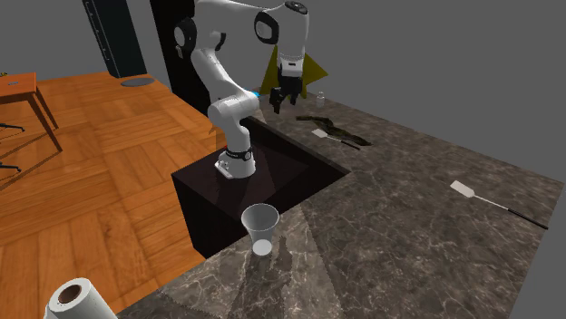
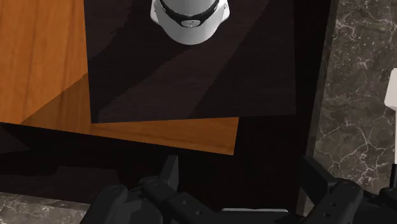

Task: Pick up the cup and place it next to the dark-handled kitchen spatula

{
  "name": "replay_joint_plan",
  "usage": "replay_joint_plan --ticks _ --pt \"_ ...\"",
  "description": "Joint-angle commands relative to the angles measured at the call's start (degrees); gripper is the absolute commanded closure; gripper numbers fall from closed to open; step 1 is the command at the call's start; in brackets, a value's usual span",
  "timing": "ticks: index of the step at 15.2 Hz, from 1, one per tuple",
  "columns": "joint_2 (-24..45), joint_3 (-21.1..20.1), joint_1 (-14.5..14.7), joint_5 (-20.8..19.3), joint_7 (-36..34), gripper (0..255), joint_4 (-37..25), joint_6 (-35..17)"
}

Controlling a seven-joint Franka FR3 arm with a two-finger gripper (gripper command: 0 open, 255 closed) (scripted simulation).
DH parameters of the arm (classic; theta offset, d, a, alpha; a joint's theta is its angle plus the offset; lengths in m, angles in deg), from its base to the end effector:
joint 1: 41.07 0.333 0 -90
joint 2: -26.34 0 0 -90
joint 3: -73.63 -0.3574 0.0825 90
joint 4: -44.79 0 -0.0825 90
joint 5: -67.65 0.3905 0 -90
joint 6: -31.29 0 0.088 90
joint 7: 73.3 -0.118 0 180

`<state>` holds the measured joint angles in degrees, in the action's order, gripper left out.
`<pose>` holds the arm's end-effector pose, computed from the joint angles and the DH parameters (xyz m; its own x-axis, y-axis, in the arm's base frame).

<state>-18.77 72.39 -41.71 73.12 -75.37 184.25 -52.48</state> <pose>0.2655 0.0167 0.5645 0.9822 -0.0244 -0.1861 -0.0387 -0.9966 -0.0731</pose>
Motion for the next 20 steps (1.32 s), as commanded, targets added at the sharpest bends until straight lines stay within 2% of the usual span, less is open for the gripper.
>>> replay_joint_plan --ticks 1,11,16,20 --pt "0.0 0.0 0.0 0.0 0.0 0 0.0 0.0" --pt "10.6 12.44 -4.38 -6.16 13.21 0 -2.36 -10.04" --pt "18.37 18.42 -5.62 -6.73 19.98 0 -6.24 -14.64" --pt "25.59 23.03 -6.18 -5.51 25.77 0 -10.62 -17.67"
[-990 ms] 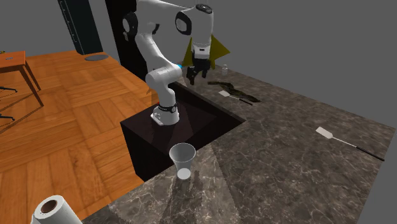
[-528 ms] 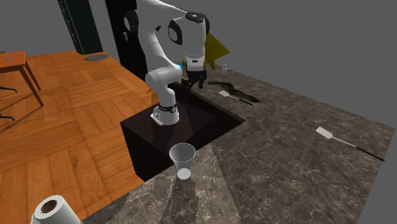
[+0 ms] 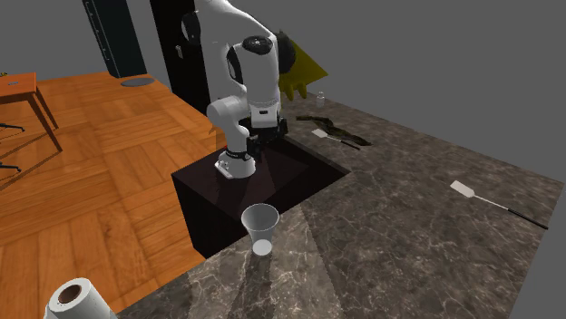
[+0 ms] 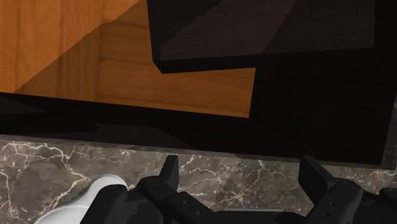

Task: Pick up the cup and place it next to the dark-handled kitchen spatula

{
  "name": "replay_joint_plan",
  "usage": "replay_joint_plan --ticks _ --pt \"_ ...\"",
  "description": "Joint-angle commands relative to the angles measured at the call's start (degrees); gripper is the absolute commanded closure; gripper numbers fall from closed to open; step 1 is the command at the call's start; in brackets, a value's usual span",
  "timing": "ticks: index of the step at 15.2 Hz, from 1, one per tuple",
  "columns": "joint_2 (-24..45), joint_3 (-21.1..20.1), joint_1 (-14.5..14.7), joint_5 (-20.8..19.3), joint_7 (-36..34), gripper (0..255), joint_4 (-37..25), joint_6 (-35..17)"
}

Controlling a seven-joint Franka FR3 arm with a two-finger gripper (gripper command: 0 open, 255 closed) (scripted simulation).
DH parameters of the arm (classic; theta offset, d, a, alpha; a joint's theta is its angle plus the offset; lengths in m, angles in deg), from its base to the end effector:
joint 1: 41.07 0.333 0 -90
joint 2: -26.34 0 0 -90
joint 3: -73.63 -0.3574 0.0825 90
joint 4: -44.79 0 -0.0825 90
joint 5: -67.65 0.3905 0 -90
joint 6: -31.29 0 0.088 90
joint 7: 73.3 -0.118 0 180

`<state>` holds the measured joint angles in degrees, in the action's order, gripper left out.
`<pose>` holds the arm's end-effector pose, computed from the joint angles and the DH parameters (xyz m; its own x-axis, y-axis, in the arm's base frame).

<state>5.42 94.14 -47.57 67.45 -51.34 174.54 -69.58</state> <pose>0.3688 -0.2030 0.5089 0.9938 -0.0462 -0.1012 -0.0632 -0.9830 -0.1722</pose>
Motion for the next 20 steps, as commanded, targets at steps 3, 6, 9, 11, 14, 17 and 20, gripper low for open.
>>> replay_joint_plan --ticks 3,6,9,11,14,17,20 --pt "7.4 4.51 -0.71 2.22 6.43 0 -4.95 -2.26" --pt "13.92 7.4 -1.33 5.31 11.4 0 -9.67 -3.28" --pt "20.96 9.75 -2.48 9.33 16.53 0 -15.12 -3.49" --pt "25.89 10.77 -3.8 12.37 19.88 0 -19.19 -3.11" --pt "33.47 11.54 -6.58 17.12 24.46 0 -26.02 -1.79" --pt "41.14 11.4 -10.28 21.68 28.14 0 -33.8 0.33" --pt "42.55 10.97 -10.88 22.58 28.81 0 -33.89 -0.7"
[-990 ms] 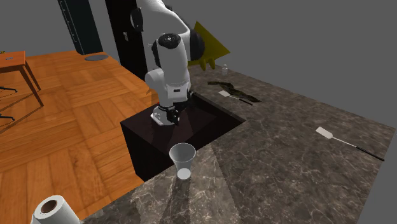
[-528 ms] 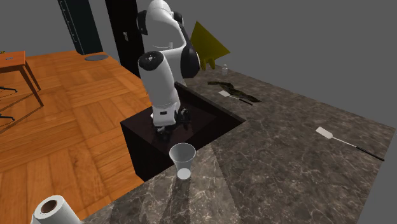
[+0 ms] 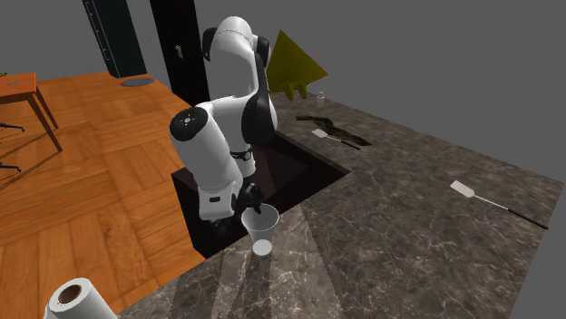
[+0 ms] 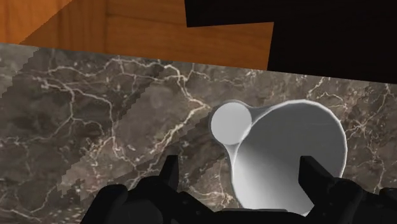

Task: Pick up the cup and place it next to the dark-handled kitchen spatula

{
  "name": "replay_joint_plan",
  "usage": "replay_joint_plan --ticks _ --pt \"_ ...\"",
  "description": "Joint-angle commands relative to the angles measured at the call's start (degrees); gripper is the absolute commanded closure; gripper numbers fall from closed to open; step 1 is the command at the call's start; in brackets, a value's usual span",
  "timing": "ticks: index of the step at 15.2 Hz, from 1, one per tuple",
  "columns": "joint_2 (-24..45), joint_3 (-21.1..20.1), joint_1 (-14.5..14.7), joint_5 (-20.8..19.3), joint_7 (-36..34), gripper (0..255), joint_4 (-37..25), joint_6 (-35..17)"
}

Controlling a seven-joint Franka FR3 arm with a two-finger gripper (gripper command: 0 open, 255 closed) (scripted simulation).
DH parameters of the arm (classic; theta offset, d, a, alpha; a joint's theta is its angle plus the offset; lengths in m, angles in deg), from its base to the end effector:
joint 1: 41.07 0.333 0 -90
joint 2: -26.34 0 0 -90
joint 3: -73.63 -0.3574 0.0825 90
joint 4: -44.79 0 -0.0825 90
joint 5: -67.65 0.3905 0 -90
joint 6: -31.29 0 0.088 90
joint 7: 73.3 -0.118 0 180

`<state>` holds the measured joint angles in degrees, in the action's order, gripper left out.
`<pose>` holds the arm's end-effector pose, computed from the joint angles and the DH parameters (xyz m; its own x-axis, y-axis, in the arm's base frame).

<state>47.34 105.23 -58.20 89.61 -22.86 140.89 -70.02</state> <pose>0.4781 -0.4318 0.4253 0.9970 -0.0757 -0.0149 -0.0769 -0.9596 -0.2706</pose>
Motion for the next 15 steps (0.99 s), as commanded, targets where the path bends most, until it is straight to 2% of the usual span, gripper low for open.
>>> replay_joint_plan --ticks 1,6,13,14,15 --pt "0.68 -0.2 -0.12 0.52 0.43 0 0.45 -0.99" --pt "1.06 -0.6 0.43 1.13 0.89 0 3.39 -4.24" --pt "1.06 -0.6 0.43 1.12 0.88 0 3.39 -4.23" --pt "1.06 -0.6 0.43 1.12 0.88 255 3.39 -4.23" --pt "1.06 -0.6 0.43 1.12 0.88 255 3.39 -4.23"
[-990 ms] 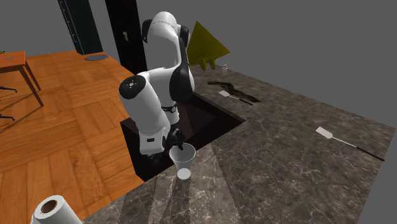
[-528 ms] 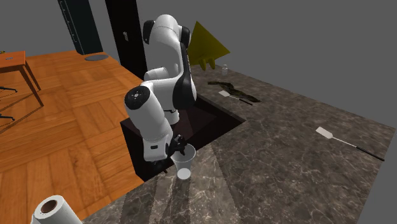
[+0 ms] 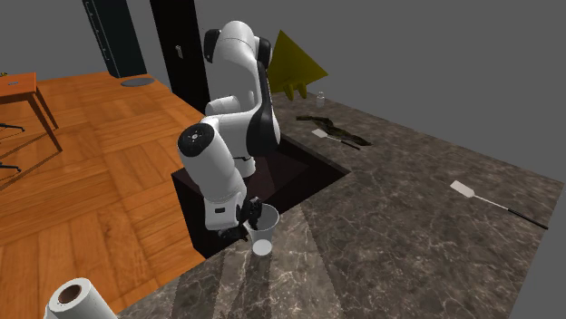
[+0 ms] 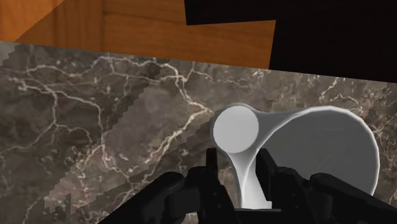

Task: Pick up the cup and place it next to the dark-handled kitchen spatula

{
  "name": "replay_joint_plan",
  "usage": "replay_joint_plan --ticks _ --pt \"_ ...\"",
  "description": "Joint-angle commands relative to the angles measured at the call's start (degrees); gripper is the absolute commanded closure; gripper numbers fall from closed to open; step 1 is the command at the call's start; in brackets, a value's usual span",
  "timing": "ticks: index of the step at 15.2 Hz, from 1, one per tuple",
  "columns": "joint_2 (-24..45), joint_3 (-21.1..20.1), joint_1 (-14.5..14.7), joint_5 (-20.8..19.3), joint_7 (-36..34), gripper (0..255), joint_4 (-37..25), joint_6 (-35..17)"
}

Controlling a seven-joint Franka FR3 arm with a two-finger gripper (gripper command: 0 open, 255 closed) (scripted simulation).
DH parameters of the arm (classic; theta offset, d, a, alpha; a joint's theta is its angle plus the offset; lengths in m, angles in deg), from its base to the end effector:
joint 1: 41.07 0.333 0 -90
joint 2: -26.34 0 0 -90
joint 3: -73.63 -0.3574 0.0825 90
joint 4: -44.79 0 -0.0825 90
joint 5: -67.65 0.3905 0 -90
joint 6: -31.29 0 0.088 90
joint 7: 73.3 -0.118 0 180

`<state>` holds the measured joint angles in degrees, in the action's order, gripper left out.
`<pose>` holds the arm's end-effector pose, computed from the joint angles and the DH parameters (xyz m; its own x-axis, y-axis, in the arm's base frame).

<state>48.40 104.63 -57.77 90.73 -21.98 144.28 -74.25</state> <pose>0.4802 -0.4256 0.3921 0.9971 -0.0753 -0.0133 -0.0761 -0.9593 -0.2720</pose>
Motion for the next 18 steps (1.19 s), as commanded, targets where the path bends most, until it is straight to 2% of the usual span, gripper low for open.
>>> replay_joint_plan --ticks 1,8,18 --pt "0.0 0.0 0.0 0.0 0.0 255 0.0 0.0" --pt "0.0 0.0 0.0 0.0 0.0 255 0.0 -0.01" --pt "-2.6 0.72 0.14 -1.84 -2.15 255 -4.33 6.24"
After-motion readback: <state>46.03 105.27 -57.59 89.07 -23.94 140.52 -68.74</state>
